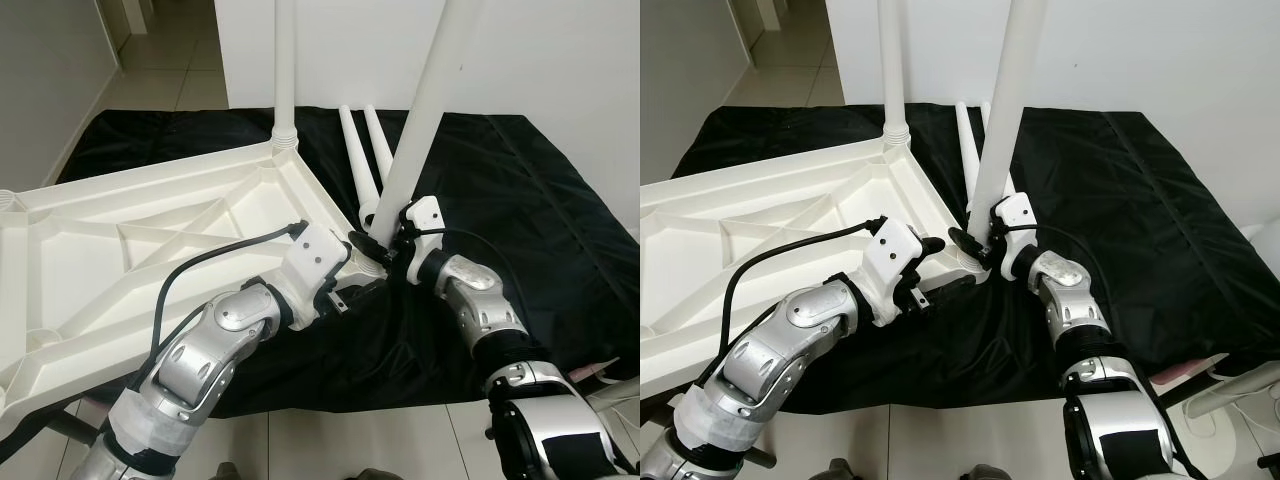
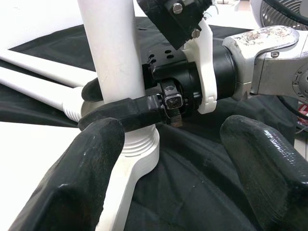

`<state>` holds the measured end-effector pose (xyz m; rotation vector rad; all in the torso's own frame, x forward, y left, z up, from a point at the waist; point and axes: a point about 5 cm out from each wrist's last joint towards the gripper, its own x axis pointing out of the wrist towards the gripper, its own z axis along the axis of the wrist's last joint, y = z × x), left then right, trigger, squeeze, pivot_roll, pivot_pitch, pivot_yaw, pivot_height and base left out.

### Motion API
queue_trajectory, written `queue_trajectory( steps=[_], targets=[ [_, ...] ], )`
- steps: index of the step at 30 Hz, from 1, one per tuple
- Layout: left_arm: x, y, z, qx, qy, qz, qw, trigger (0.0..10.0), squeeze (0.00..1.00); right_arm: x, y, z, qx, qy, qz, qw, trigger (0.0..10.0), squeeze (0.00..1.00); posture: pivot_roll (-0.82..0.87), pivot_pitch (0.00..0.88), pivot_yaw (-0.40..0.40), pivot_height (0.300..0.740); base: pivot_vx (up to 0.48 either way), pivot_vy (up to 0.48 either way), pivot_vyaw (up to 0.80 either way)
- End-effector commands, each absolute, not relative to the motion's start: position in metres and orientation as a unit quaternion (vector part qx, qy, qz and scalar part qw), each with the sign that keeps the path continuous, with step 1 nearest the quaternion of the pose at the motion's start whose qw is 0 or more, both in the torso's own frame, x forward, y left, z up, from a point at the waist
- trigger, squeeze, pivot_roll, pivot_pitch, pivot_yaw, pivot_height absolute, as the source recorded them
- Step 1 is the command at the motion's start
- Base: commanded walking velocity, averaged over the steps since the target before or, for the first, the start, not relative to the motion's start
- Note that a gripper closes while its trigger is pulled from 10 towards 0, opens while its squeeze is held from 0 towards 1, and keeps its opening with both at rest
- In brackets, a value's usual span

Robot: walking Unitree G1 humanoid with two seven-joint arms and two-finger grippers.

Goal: Building children table

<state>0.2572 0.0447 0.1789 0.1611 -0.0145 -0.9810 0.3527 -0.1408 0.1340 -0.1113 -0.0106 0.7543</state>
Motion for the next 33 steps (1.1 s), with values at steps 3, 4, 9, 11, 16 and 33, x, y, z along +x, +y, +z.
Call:
queue_trajectory(
  steps=[3,4,9,11,16,33],
  targets=[
    [0.254,0.043,0.182,0.082,-0.011,-0.488,0.869,10.0,0.00,0.351,-0.137,0.109,-0.034,0.052,0.325,0.944,10.0,0.00,-0.02,0.000,-0.011,0.740,0.000,0.000,0.00],
    [0.254,0.042,0.182,0.082,-0.010,-0.490,0.868,10.0,0.00,0.352,-0.136,0.109,-0.038,0.050,0.307,0.950,10.0,0.00,-0.03,0.000,-0.013,0.740,0.000,0.000,0.00],
    [0.253,0.041,0.181,0.083,-0.011,-0.493,0.866,10.0,0.00,0.355,-0.133,0.111,-0.026,0.047,0.237,0.970,10.0,0.00,-0.02,0.000,-0.018,0.740,0.000,0.000,0.00],
    [0.253,0.041,0.181,0.082,-0.010,-0.492,0.866,10.0,0.00,0.355,-0.131,0.112,-0.016,0.047,0.202,0.978,10.0,0.00,-0.02,0.000,-0.022,0.740,0.000,0.000,0.00],
    [0.252,0.042,0.180,0.081,-0.010,-0.492,0.867,10.0,0.00,0.353,-0.125,0.112,-0.001,0.046,0.134,0.990,10.0,0.00,-0.02,0.000,-0.027,0.740,0.000,0.000,0.00],
    [0.251,0.040,0.179,0.079,-0.007,-0.491,0.868,10.0,0.00,0.336,-0.102,0.119,0.035,0.037,-0.064,0.997,10.0,0.00,-0.01,0.000,-0.041,0.740,0.000,0.000,0.00]
  ],
)
